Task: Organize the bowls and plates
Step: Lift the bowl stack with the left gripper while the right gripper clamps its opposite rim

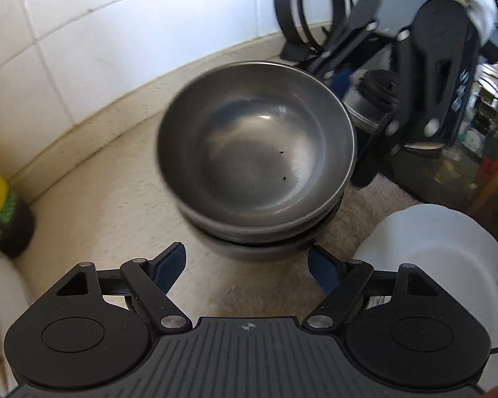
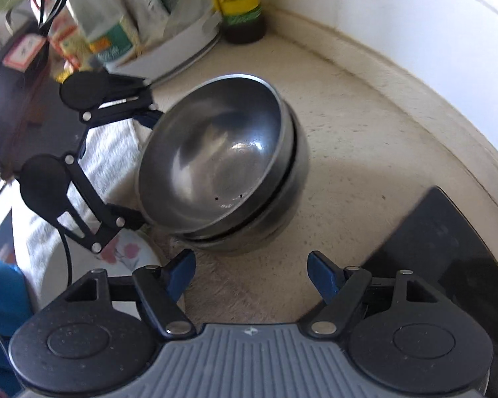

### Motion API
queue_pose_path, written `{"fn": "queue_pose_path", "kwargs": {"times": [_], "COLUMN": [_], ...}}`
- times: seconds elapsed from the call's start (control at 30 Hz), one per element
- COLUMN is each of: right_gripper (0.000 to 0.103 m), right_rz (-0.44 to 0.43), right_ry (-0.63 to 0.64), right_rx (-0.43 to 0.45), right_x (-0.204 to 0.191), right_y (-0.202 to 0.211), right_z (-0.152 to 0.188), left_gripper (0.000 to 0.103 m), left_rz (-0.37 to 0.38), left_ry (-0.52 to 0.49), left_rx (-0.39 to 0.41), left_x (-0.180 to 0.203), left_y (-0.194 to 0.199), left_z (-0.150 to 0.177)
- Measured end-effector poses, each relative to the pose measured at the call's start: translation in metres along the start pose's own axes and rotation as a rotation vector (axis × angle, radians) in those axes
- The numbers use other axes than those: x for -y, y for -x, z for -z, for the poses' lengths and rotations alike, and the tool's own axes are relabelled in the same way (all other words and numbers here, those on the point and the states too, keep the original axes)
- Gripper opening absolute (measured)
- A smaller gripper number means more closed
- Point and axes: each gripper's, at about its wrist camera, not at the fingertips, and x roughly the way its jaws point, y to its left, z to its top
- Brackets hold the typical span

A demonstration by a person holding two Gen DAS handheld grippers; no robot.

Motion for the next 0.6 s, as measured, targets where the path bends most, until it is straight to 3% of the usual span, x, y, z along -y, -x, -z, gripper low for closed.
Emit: {"fn": "queue_pose_path", "kwargs": {"times": [0.33,0.6], "right_gripper": [0.083,0.09], "right_rz": [-0.076,-0.126], "right_ry": [0.256,0.417], "right_rx": [-0.124,-0.125], "right_x": [0.006,0.017], "right_y": [-0.03,-0.042], "right_z": [-0.039,-0.054], "left_gripper": [0.086,0.09], "left_rz": [0.089,0.114], "left_ry": [0.008,-0.021], "left_rx": [0.007,0.008], "left_x": [-0.023,-0.026], "left_y": [-0.022,-0.03], "left_z": [-0.003,0.003]}}
